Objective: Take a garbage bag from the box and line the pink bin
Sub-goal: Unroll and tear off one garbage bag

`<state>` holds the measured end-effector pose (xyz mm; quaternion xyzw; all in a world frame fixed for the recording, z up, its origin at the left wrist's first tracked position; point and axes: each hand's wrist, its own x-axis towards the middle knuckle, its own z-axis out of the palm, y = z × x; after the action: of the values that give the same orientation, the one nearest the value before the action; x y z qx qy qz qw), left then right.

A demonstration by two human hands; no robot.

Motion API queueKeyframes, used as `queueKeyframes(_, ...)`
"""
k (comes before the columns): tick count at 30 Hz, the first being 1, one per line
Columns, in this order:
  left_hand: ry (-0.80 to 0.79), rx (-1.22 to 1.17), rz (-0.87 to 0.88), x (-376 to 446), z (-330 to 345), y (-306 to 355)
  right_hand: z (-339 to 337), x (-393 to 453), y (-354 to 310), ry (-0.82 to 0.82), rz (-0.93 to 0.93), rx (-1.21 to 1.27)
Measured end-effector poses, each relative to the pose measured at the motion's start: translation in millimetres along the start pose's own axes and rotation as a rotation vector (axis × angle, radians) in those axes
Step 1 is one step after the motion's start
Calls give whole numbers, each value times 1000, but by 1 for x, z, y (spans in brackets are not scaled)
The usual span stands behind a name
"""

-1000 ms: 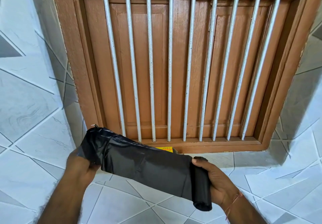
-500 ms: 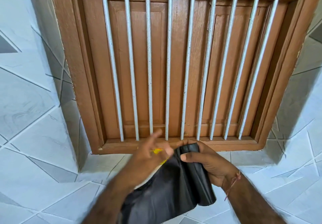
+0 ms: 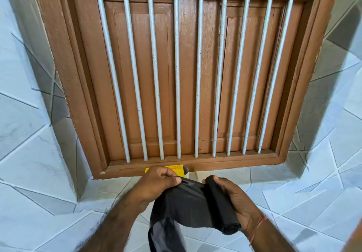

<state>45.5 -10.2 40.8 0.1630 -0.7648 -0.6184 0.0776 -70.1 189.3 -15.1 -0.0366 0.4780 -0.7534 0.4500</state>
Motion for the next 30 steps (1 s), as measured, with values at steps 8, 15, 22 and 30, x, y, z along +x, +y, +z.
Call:
queueKeyframes(8,79,67,20,3,-42,-8,-14,2,-14,-62,-34,-99)
queueKeyframes(15,86,83,97,-4,-67,-9,-3,2,-29,-195,-103,-189)
queueKeyframes(22,148,171,115,-10,-89,-5,4,8,-26,-56,-112,-255)
queueKeyframes(30,146,227,92,-21,-102,-10,4,10,-36,-57,-137,-243)
